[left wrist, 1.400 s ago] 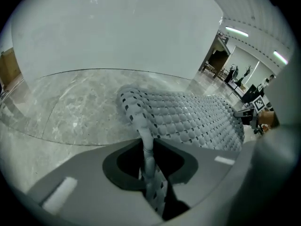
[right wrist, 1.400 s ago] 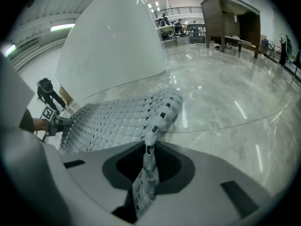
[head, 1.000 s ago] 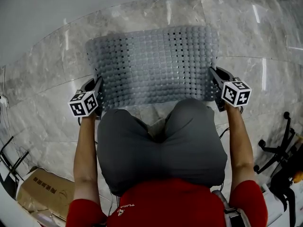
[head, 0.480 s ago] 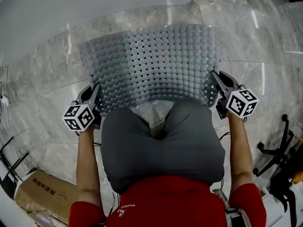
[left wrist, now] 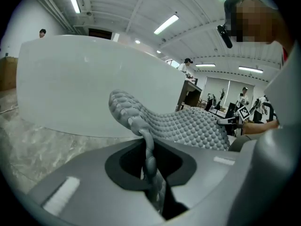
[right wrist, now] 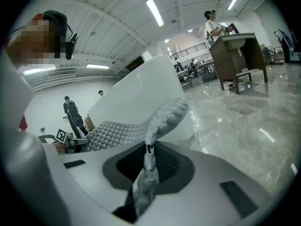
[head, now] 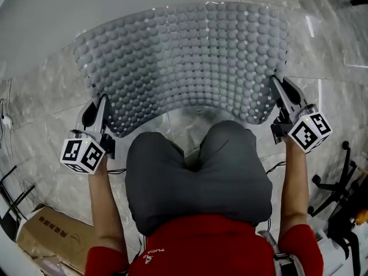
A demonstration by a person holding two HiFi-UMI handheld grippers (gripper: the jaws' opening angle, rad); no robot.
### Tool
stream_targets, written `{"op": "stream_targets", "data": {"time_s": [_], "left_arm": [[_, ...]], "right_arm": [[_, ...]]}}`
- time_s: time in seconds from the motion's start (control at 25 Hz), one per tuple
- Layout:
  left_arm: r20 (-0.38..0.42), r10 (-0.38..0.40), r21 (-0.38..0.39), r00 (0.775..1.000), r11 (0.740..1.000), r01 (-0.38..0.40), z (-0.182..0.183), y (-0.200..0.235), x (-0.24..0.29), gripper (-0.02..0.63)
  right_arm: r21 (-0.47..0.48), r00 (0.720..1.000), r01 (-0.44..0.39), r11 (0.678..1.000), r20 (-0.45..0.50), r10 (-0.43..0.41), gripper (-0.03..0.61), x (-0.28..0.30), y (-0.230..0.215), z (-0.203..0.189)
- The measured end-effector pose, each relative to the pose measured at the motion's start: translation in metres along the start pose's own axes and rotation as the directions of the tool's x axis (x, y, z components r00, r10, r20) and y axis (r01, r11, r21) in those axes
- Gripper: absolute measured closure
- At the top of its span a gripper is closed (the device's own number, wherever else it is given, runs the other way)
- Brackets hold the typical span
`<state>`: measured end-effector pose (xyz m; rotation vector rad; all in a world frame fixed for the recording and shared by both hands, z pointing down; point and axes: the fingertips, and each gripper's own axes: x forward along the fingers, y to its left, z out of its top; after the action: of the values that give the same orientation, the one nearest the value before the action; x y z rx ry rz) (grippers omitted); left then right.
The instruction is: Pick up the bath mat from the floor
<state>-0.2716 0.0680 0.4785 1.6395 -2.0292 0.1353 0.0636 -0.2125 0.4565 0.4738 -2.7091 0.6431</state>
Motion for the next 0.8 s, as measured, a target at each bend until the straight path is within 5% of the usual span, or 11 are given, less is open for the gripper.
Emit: {"op": "stream_targets", "data": {"time_s": [0.16, 0.48, 0.8], "left_arm": [[0.042, 0.014, 0.022, 0.999, 1.000, -0.015, 0.019, -0.002, -0.008, 0.569], [-0.006, 0.031, 0.031, 1.000, 0.999, -0.031, -0.027, -0.001, 0.013, 0.569], [-0.034, 0.045, -0.018, 0.998, 0.999, -0.045, -0.025, -0.002, 0.013, 0.569]], "right_arm": [[-0.027, 0.999, -0.006, 1.000, 0.050, 0.007, 0.532, -0.003, 0.010, 0.020], [0.023, 0.998, -0.017, 1.000, 0.054, 0.016, 0.531, 0.008, -0.011, -0.033], [0.063, 1.000, -0.017, 0.998, 0.021, 0.016, 0.532, 0.011, -0.011, -0.023]]}}
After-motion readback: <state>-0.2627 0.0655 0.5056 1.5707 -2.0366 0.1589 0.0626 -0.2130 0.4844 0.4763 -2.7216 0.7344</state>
